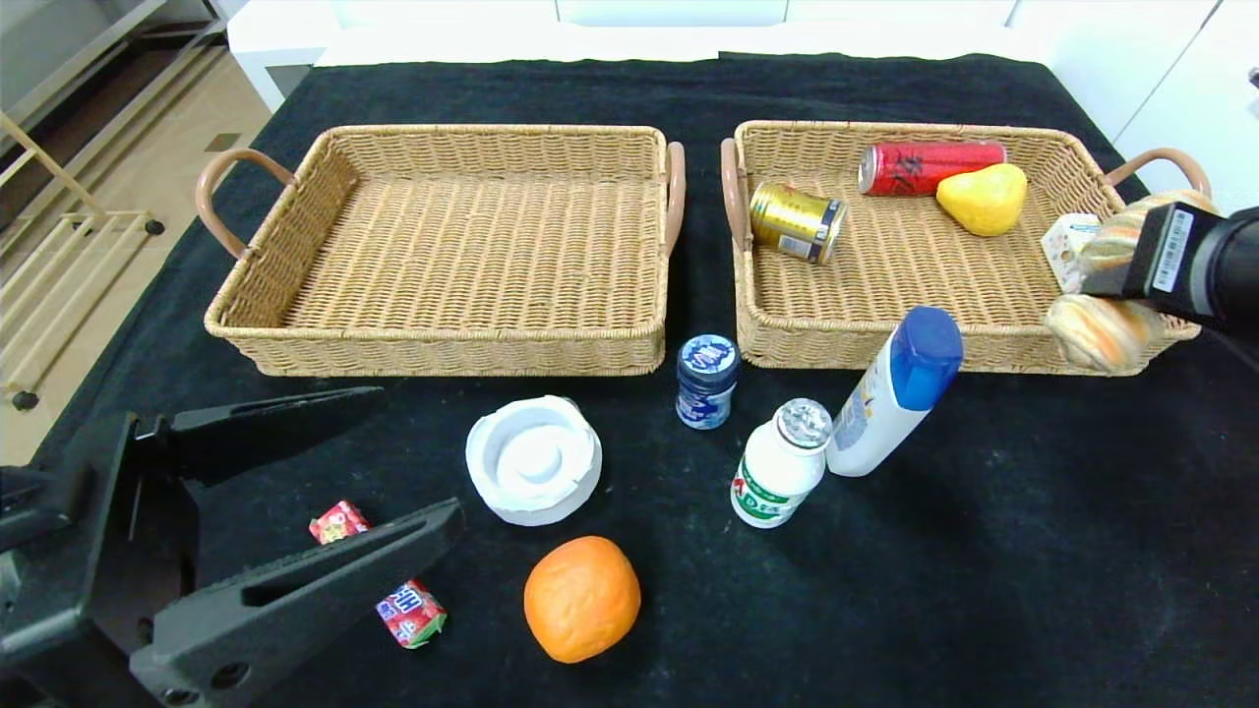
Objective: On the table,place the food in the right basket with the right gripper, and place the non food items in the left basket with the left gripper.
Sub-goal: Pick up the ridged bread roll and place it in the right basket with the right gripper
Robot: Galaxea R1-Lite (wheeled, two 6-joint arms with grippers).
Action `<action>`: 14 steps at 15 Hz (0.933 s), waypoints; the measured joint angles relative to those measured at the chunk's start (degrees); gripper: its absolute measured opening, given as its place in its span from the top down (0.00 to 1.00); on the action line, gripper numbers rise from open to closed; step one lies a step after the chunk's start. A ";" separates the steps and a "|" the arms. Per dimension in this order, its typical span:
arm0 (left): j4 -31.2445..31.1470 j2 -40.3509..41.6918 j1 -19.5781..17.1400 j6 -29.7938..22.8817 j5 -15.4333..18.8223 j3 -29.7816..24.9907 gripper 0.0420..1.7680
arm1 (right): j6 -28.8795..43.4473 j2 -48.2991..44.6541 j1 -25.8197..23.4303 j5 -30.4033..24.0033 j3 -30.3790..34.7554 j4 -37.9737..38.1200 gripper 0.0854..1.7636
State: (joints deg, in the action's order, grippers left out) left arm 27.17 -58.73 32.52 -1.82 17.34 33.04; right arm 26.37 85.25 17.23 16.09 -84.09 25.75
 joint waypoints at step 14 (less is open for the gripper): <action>0.00 -0.24 0.00 0.00 0.00 -0.07 0.03 | -1.27 18.44 -3.40 0.16 -17.68 -8.23 0.81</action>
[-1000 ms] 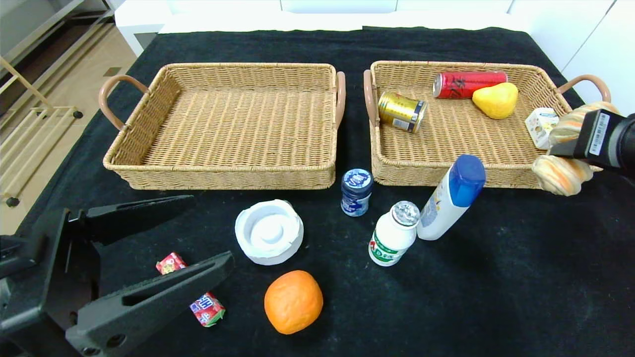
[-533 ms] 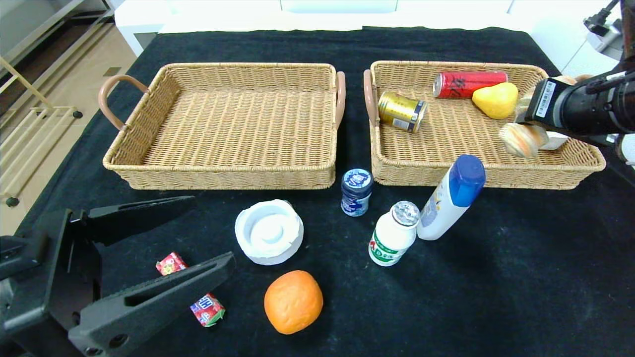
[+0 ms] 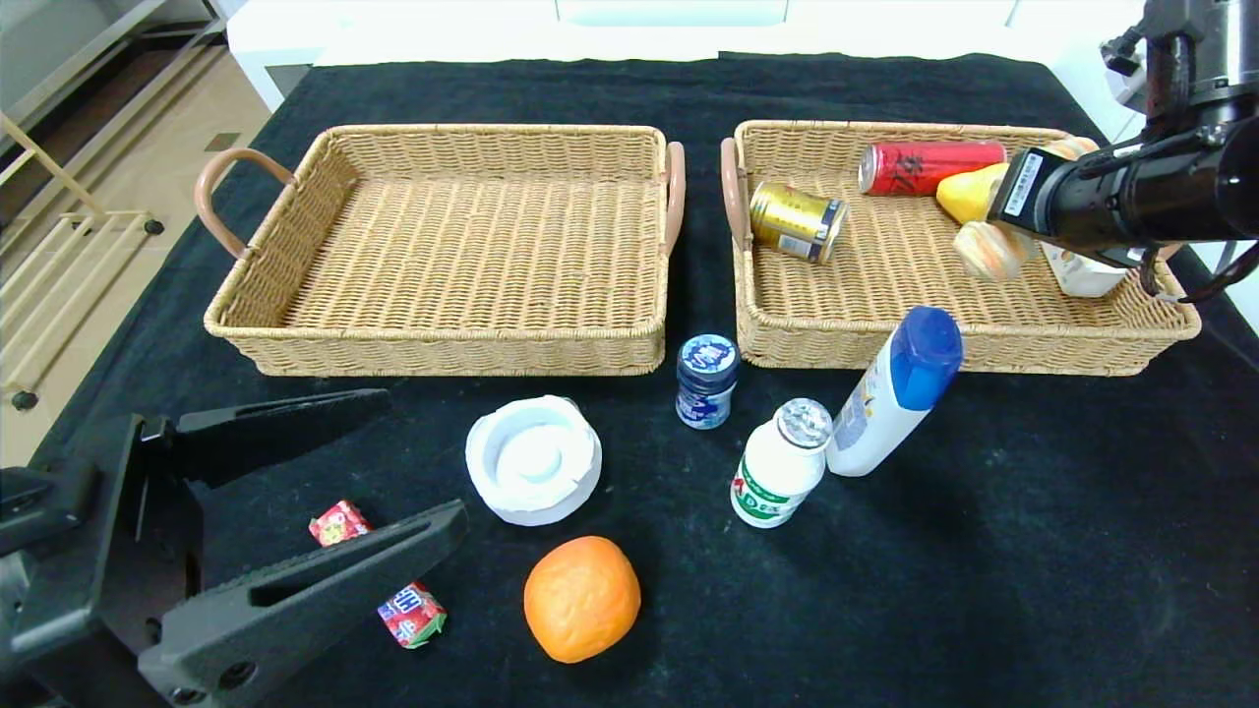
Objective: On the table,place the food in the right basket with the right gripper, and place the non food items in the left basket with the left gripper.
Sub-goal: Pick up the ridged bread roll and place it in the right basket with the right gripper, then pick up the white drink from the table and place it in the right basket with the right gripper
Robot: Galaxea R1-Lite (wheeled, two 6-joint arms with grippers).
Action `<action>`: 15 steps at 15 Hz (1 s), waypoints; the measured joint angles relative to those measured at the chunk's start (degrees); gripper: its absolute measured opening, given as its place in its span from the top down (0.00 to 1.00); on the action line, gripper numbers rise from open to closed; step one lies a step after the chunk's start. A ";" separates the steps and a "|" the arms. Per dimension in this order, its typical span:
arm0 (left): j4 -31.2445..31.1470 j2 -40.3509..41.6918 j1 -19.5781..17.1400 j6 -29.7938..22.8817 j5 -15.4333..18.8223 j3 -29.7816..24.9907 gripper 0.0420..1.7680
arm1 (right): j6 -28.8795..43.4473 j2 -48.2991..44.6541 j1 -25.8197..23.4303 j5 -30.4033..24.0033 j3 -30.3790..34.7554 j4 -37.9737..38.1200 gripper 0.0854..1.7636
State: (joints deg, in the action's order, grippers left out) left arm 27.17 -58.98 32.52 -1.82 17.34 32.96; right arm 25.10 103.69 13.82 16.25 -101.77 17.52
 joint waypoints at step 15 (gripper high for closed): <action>0.00 0.13 0.02 0.02 -0.02 0.00 0.03 | -0.33 -1.46 0.61 0.01 2.16 0.45 0.16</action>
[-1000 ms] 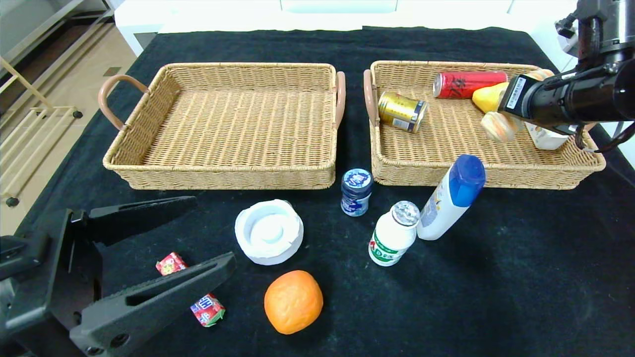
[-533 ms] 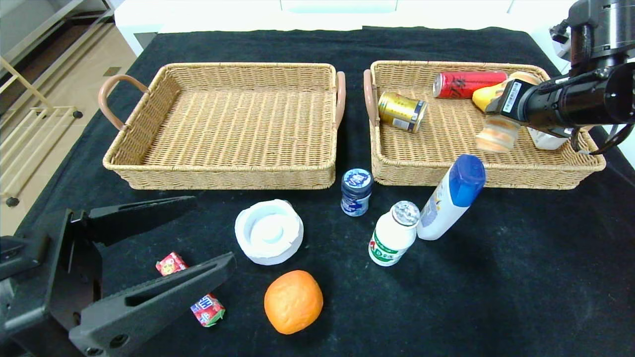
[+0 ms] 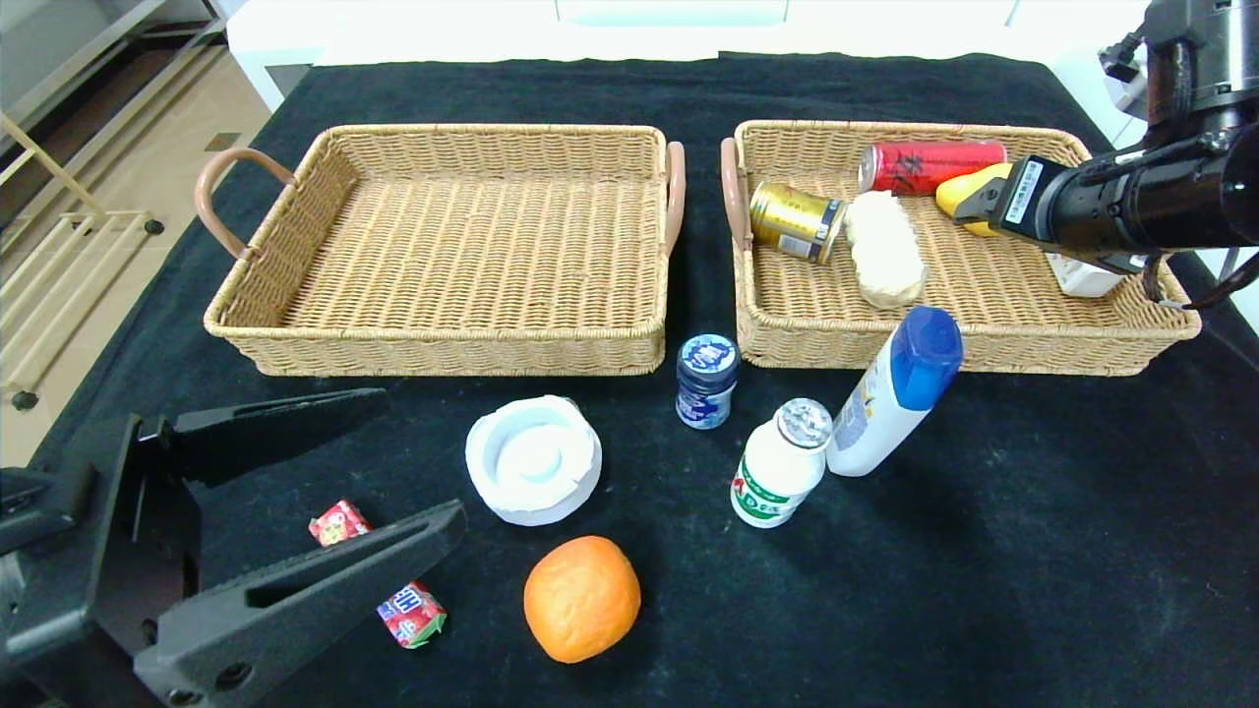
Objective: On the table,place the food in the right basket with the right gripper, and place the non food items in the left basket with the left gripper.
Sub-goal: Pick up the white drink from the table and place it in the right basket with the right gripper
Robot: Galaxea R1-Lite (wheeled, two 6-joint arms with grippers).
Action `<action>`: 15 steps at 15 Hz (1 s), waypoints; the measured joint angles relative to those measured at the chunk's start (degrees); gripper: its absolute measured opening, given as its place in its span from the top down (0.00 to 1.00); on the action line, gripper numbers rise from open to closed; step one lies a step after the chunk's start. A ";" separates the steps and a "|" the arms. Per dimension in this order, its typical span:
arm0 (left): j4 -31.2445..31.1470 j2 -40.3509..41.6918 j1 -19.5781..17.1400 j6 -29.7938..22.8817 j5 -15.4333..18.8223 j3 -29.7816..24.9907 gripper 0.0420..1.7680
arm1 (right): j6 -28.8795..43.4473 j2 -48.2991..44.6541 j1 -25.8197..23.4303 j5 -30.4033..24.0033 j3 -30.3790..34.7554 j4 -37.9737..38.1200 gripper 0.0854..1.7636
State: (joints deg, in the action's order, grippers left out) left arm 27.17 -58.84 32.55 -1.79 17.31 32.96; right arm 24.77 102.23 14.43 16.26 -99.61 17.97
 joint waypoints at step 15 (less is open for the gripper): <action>-0.02 0.06 -0.02 0.11 -0.26 0.05 0.03 | -5.05 -33.60 15.52 -0.56 42.42 -0.45 0.05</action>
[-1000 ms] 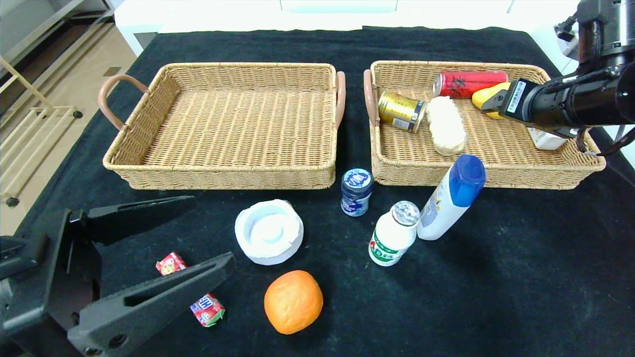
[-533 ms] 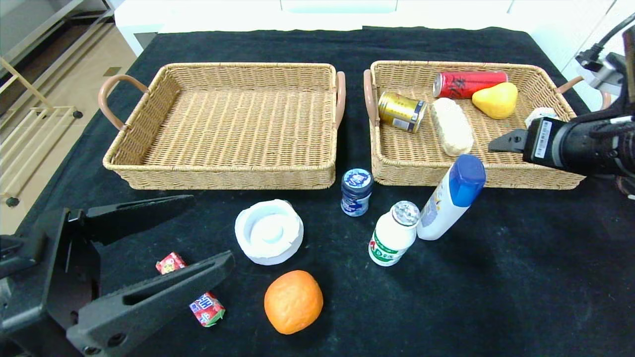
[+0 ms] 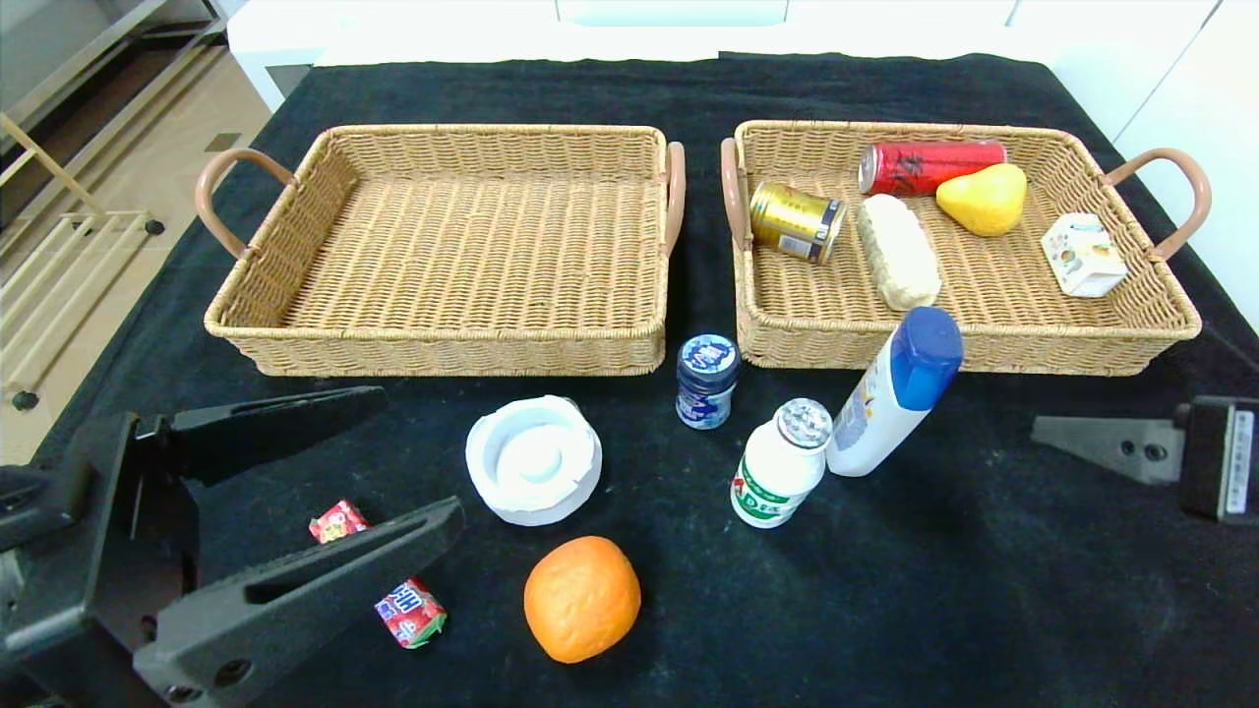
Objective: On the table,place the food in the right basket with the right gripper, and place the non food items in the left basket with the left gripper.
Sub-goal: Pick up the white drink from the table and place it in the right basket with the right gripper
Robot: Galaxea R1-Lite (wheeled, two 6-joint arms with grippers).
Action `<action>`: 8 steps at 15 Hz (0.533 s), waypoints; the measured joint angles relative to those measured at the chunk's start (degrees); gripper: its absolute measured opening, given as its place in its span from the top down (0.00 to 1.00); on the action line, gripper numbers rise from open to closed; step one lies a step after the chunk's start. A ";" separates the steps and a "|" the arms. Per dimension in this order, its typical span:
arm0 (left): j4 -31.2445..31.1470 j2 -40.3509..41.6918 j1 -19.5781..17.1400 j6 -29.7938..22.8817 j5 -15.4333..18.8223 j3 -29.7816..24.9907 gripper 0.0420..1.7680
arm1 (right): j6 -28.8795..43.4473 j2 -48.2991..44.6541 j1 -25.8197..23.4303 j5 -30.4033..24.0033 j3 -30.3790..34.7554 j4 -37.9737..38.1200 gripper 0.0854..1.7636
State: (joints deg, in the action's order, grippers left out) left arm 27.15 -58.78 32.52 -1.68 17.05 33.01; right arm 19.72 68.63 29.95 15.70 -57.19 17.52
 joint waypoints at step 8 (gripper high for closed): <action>-3.01 -0.91 1.67 0.21 -1.24 0.02 0.03 | -8.64 -10.47 13.40 -6.12 16.09 -6.17 0.04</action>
State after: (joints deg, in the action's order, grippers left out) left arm 24.14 -59.70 34.19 -1.48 15.81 33.04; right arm 11.08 58.16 43.35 9.58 -41.09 11.35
